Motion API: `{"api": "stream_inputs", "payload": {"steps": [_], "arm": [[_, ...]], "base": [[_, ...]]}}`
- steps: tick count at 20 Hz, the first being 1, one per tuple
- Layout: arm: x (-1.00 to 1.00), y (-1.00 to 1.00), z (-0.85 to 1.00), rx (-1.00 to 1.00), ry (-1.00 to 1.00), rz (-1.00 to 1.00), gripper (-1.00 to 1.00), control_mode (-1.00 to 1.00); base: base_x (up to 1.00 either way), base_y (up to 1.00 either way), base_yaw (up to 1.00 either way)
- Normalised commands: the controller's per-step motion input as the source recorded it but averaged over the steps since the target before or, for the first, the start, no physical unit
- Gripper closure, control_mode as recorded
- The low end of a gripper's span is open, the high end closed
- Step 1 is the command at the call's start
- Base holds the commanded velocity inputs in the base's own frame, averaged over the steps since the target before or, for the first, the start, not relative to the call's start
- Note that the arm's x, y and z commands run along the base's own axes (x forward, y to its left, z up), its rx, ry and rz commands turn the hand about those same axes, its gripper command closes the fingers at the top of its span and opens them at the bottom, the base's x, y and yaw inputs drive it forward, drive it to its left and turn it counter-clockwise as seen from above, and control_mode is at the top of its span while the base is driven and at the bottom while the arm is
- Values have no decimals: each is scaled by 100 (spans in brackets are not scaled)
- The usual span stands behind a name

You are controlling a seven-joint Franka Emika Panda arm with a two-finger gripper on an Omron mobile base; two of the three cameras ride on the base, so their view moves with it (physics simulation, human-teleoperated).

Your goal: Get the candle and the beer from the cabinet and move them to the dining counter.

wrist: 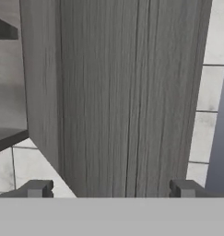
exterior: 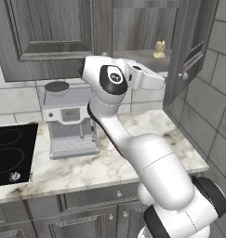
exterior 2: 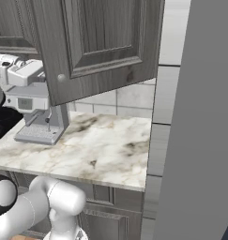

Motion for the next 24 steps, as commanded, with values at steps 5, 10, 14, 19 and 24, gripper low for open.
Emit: {"api": "stream_inputs", "payload": {"steps": [5,10,14,19,24], "arm": [[0,-19,-5,0,-1,0,-100,-100],[0,-30,-1,0,0,0,-100,-100],[0,-37,0,0,0,0,-100,-100],[0,-47,-3,0,-1,0,-100,-100],[0,-56,-1,0,-2,0,-100,-100]], "base": [[0,0,0],[0,0,0],[0,0,0],[0,0,0],[0,0,0]]}}
